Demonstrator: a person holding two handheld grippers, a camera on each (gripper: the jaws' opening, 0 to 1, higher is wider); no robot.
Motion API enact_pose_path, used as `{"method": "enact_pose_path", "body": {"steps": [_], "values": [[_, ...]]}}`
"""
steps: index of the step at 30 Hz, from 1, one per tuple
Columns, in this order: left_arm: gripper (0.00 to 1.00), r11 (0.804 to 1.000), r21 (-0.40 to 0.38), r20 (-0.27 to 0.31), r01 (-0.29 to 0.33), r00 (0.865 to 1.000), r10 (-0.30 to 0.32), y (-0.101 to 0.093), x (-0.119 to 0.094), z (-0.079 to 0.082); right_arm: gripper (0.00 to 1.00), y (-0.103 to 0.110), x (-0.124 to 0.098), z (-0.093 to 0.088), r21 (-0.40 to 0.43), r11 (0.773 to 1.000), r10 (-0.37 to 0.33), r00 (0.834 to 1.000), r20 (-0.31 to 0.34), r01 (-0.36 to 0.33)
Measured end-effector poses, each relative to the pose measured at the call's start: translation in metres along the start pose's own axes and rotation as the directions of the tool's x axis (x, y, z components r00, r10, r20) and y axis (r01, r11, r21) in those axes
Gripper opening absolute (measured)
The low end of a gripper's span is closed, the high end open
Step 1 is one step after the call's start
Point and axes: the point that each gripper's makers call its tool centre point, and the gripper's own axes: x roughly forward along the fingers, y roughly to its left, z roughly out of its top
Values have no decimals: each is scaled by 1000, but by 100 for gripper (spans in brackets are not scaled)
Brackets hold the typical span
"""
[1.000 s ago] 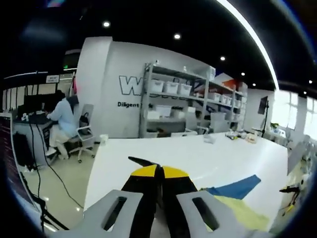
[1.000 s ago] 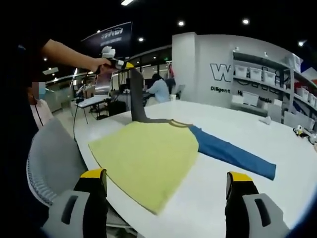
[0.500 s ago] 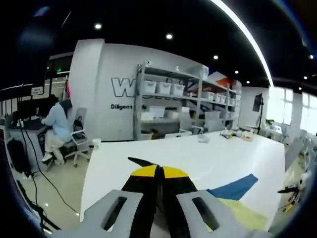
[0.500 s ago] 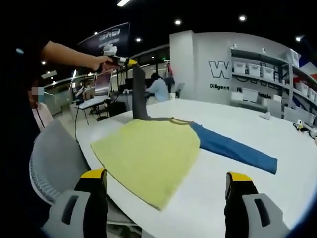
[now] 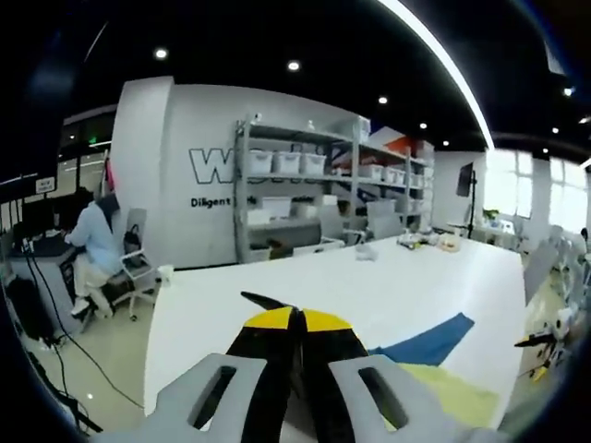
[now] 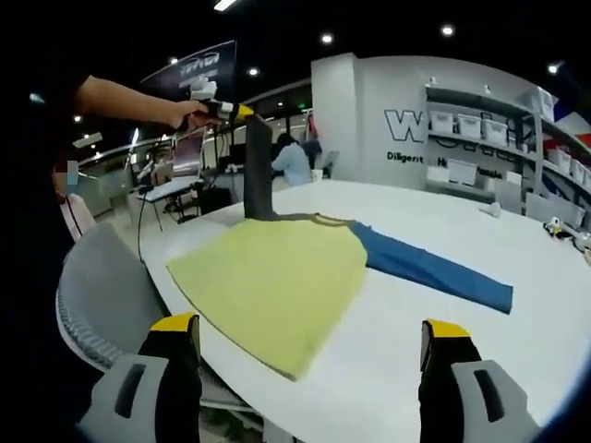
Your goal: Fold the garment on the visible template until the final outline fits inside the template.
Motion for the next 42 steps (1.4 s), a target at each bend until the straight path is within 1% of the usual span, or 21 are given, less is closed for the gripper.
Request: {"method": "enact_pose_path", "body": {"steps": [2, 5, 13, 16, 21, 26, 33, 42], "values": [[0, 1000, -22, 5, 3, 1000, -3, -1, 1, 1, 98, 0, 0, 0, 2, 1000, 1, 1000, 1, -1], [0, 1000, -1, -1, 9, 1000, -9, -5, 4, 0, 98, 1, 0, 0, 7, 1000, 3, 1000, 2, -3], [0, 1000, -8, -8, 27, 1000, -27, -15, 11, -3, 98, 1, -1, 0, 5, 1000, -1, 1000, 6, 1], [0, 999, -32, 0, 31, 1000, -31, -19, 13, -2, 98, -1, -2, -1, 9, 1000, -3, 1000, 5, 3], [0, 999, -21, -8, 43, 999, -43, -29, 17, -5, 98, -7, -6, 3, 8, 1000, -15, 1000, 15, 15], [0, 998, -23, -9, 52, 999, -52, -33, 20, -6, 98, -10, -8, 6, 9, 1000, -25, 999, 23, 25], [0, 998, -35, -8, 60, 998, -61, -38, 26, -6, 98, -7, -8, 5, 8, 1000, -24, 1000, 20, 24], [0, 996, -43, -15, 77, 997, -78, -46, 32, -11, 98, -6, -10, 1, 24, 999, -27, 999, 17, 27]]}}
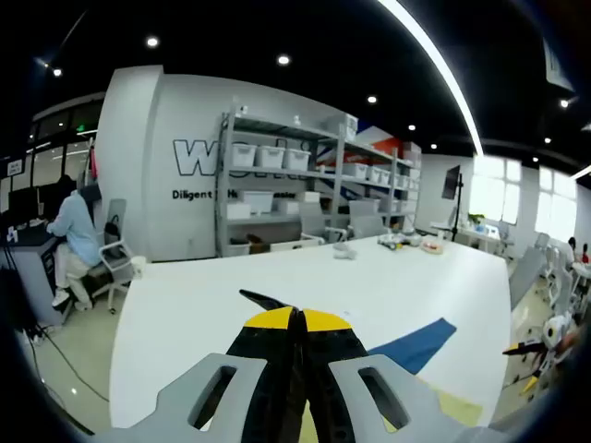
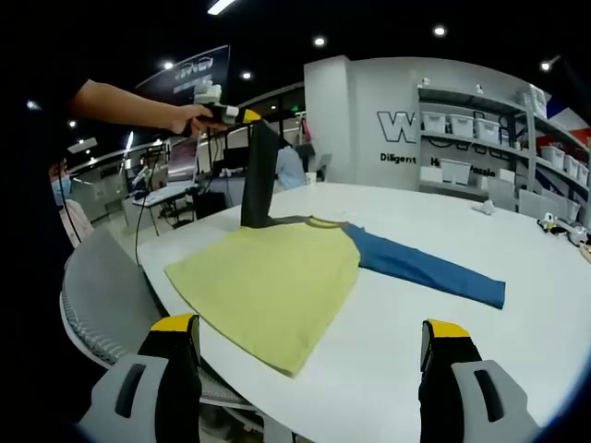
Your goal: Fold the garment on the visible template until the final outline fits inside the template.
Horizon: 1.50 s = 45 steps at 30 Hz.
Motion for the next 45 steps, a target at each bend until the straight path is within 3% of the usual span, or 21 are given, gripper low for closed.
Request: {"method": "enact_pose_path", "body": {"steps": [45], "values": [[0, 998, -49, -41, 51, 998, -53, -38, 28, -33, 99, 4, 1, -5, 37, 999, -14, 1000, -1, 14]]}}
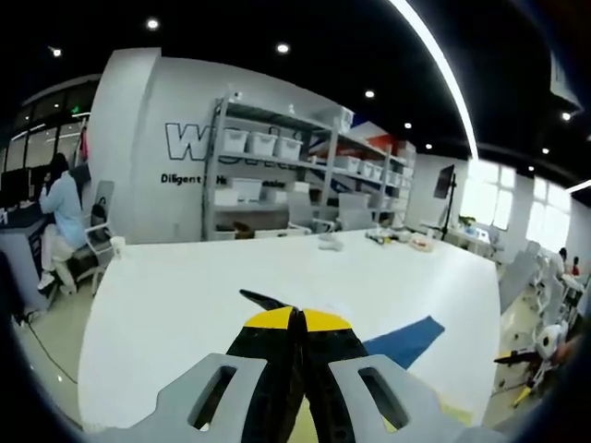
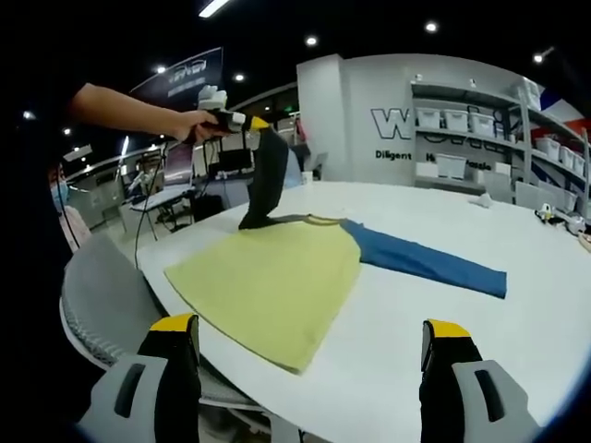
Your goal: Fold the garment on the visible template until the final outline fits inside the template.
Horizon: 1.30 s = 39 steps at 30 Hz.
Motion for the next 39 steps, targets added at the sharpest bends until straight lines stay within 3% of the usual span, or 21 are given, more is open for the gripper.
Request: {"method": "enact_pose_path", "body": {"steps": [27, 39], "values": [[0, 998, 26, -39, 54, 998, -53, -29, 24, -12, 99, -2, -3, -1, 12, 1000, -12, 1000, -5, 12], [0, 994, 64, -87, 92, 992, -87, -48, 38, -30, 99, -5, -6, -7, 1, 1000, -16, 999, -29, 16]]}}
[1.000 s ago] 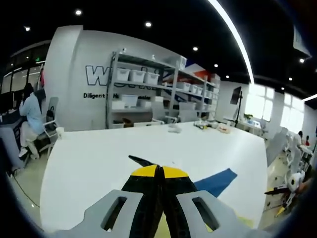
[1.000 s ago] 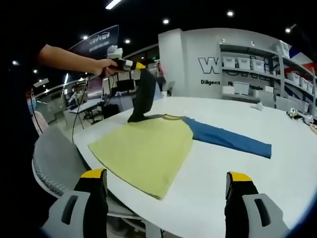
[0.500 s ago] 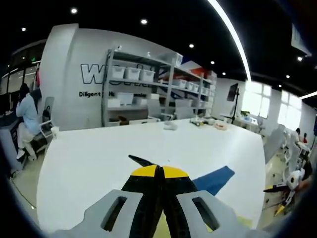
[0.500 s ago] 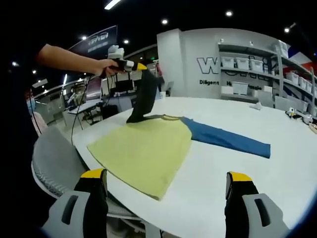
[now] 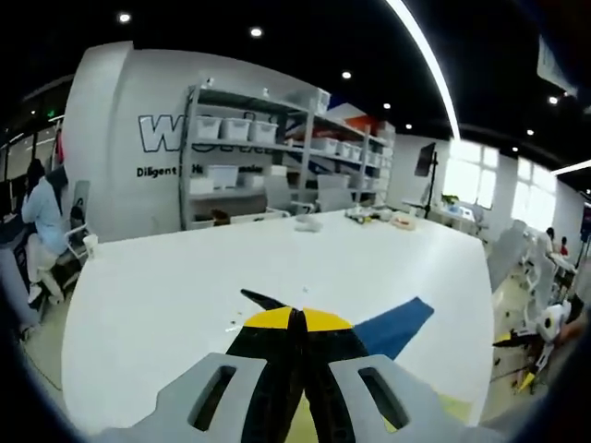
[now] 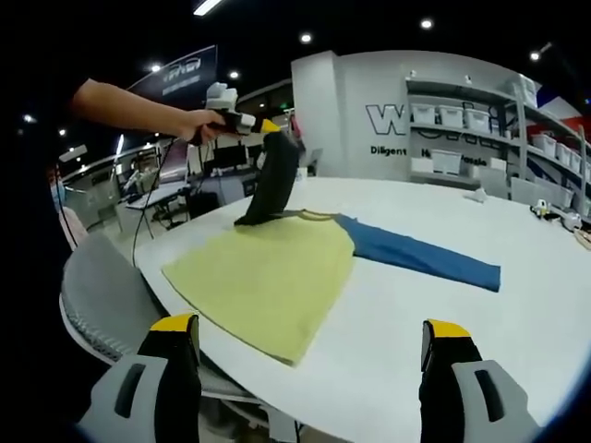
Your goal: Fold the garment on the visible template until the final outline fits inside the template.
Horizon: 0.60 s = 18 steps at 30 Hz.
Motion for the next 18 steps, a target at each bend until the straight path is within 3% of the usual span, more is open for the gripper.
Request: {"method": "enact_pose_path", "body": {"steps": [14, 18], "values": [[0, 999, -35, -8, 0, 1000, -1, -9, 17, -8, 99, 1, 0, -2, 6, 1000, -4, 1000, -4, 4], [0, 1000, -7, -24, 9, 1000, -9, -16, 22, -15, 99, 0, -3, -2, 9, 1000, -9, 1000, -4, 9]]}}
